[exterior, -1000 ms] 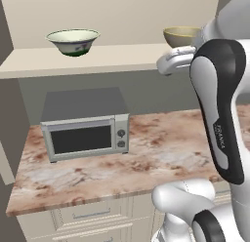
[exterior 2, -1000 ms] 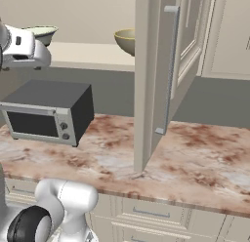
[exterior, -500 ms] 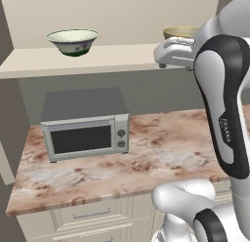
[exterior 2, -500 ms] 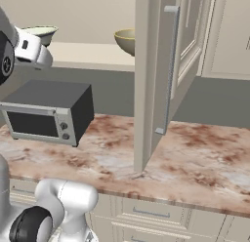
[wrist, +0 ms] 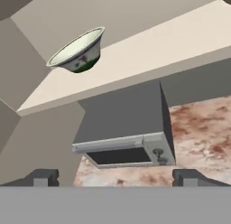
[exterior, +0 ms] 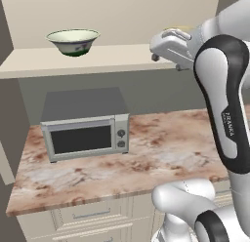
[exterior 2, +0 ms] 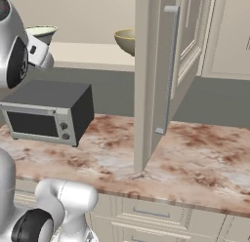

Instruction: Move the bowls from the cabinet to the plates on the dining table.

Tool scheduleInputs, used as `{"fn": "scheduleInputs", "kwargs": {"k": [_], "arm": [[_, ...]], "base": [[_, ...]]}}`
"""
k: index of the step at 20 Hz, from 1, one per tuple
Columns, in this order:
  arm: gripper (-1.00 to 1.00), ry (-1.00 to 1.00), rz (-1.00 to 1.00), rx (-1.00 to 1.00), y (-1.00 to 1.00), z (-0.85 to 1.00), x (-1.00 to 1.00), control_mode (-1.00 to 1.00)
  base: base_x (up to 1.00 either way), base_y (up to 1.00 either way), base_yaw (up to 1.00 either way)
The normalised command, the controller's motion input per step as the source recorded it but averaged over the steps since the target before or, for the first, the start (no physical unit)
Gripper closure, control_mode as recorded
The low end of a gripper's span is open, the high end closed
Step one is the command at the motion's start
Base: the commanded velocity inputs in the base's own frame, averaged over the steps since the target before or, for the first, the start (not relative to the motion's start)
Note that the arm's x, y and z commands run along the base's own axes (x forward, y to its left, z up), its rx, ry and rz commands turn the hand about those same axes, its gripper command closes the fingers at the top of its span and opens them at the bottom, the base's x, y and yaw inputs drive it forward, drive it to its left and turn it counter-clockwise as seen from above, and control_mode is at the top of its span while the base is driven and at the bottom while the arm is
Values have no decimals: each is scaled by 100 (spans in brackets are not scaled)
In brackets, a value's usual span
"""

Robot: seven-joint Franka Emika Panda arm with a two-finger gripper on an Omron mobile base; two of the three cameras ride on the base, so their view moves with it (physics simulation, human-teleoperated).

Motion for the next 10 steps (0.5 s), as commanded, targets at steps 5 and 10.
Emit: {"fn": "scheduleInputs", "kwargs": {"k": [5,10], "arm": [[-100,2,0,0,27,0,40,-100],[-100,0,0,3,29,0,50,-100]], "base": [[0,0,0],[0,0,0]]}}
